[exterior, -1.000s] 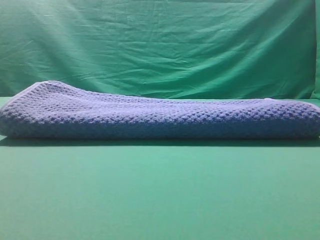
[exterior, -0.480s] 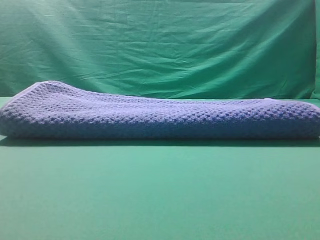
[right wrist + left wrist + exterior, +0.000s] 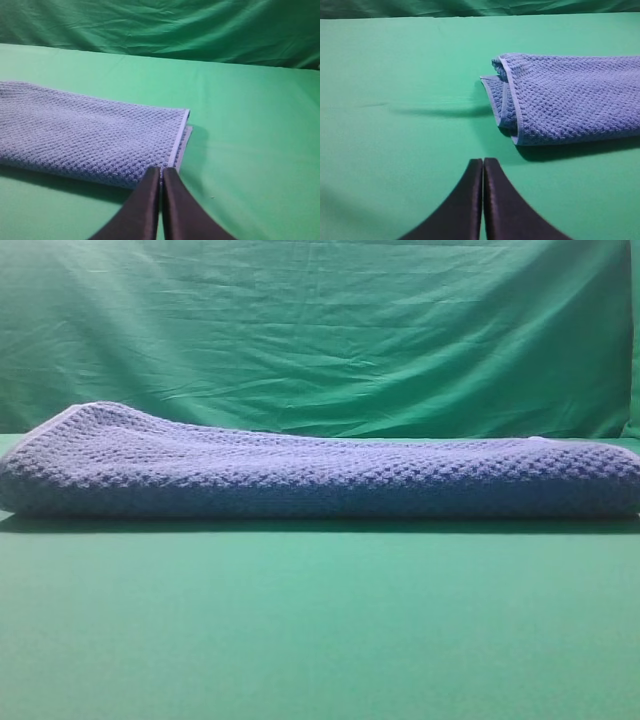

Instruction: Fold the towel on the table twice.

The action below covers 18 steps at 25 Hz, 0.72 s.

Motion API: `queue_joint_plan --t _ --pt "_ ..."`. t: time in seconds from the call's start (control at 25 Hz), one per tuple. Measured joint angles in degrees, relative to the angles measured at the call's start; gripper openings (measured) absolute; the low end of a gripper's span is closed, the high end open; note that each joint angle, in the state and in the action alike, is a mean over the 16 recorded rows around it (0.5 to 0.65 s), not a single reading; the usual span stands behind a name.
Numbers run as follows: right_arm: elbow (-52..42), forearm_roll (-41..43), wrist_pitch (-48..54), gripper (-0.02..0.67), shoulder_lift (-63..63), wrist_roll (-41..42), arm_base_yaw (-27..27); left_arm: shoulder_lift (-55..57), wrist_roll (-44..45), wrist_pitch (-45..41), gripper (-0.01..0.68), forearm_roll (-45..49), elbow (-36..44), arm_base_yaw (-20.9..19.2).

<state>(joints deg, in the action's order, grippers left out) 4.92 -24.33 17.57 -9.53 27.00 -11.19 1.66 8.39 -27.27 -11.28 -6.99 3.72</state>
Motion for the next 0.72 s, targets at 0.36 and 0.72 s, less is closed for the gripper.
queue_joint_plan --t 0.36,0.72 --pt "-5.22 -0.09 -5.18 0.0 0.0 0.0 0.0 -0.07 0.0 3.17 0.0 1.86 4.93 0.0" --pt "-6.41 0.03 -3.23 0.0 0.0 0.0 0.0 -0.09 0.04 5.45 0.0 4.73 7.26 0.0"
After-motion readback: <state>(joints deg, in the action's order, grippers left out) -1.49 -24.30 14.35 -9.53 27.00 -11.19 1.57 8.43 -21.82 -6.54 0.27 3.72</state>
